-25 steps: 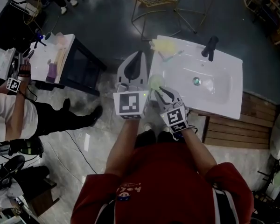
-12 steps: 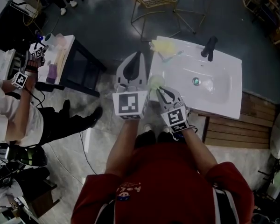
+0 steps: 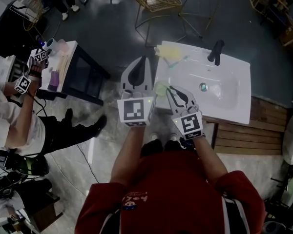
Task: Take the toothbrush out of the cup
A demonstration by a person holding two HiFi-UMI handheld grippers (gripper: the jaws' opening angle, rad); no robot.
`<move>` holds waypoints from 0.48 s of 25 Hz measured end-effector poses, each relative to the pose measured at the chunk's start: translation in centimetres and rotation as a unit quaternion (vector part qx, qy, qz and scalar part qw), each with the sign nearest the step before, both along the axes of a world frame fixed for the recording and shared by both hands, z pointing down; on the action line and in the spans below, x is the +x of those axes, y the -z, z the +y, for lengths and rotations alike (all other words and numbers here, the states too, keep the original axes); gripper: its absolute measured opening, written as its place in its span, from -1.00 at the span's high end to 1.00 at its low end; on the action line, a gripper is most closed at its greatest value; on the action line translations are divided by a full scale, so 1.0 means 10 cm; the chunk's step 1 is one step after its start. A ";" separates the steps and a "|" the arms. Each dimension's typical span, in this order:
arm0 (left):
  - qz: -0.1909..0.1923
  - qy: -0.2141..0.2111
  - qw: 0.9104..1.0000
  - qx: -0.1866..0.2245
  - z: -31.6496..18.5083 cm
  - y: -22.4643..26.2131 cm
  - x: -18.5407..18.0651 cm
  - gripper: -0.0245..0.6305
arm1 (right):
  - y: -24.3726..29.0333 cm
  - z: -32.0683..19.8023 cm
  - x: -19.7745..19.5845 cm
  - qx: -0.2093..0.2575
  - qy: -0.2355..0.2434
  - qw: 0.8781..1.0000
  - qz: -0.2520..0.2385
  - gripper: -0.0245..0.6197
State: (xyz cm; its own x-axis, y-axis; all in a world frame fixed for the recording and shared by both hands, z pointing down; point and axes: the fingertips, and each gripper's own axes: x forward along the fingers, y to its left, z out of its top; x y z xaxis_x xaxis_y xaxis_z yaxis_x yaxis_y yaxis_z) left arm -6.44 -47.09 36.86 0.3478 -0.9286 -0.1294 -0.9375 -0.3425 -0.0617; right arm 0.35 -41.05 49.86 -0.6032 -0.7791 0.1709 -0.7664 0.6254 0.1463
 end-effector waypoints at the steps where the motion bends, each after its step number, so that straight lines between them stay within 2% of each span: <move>1: 0.001 -0.001 1.000 0.001 0.00 0.01 0.00 0.84 | 0.07 -0.01 0.01 0.006 -0.002 1.000 -0.004 0.76; 12: 0.003 -0.012 1.000 0.017 0.06 0.13 0.06 0.84 | 0.90 -0.18 0.19 0.087 -0.030 0.994 -0.054 0.76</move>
